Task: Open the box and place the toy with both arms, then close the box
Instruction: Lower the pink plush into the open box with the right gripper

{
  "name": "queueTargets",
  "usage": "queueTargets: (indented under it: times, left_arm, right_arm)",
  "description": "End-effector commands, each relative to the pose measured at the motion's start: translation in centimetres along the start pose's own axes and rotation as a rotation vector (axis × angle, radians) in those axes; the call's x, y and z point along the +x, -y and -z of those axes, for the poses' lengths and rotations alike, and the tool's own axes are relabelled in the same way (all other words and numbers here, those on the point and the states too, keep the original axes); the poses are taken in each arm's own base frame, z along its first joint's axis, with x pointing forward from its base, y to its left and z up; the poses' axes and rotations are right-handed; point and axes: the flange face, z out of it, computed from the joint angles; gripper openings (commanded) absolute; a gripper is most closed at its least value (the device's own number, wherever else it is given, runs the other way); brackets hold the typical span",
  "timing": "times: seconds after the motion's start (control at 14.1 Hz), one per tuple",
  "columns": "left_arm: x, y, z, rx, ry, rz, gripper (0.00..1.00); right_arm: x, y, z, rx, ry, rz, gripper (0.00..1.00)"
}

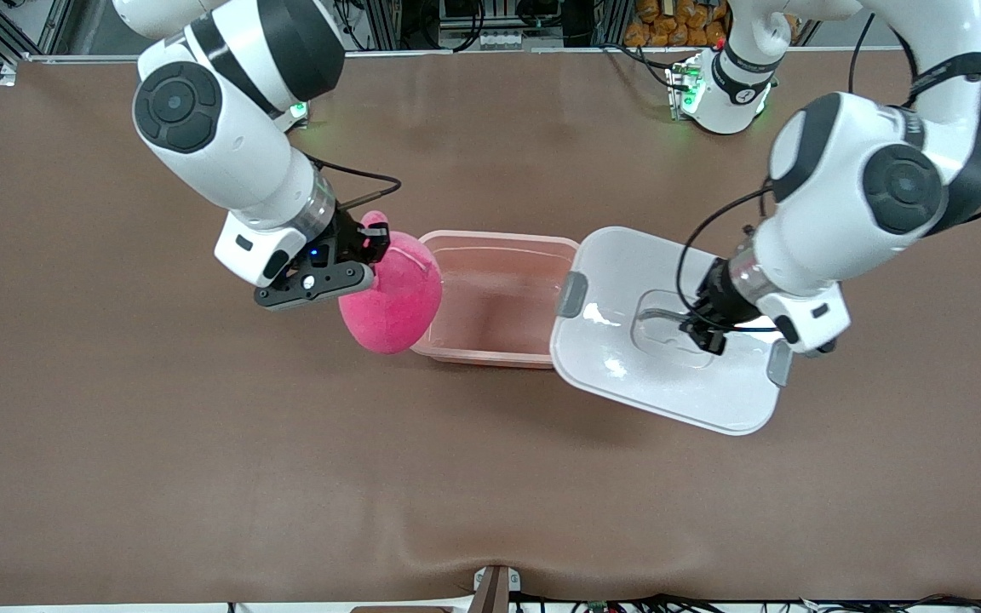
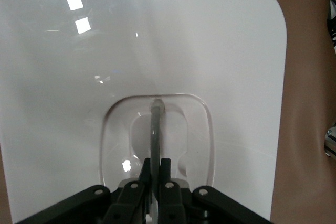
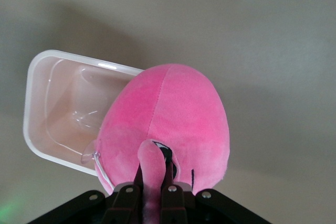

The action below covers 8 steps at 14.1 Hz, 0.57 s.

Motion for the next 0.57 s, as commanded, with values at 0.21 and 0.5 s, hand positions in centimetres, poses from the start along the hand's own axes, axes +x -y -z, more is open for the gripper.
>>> queueTargets:
  times: [0.21, 0.5]
  left_arm:
    - [3.1, 1.4, 1.5, 0.024, 0.030, -0.004, 0.00]
    - [5.2, 1.5, 1.3, 0.030, 0.031, 0.024, 0.00]
  right_arm:
    - [-0.1, 3.7, -2.8, 0.034, 0.050, -0.067, 0.00]
    - [-0.3, 5.7, -4.1, 0.072, 0.051, -0.126, 0.00]
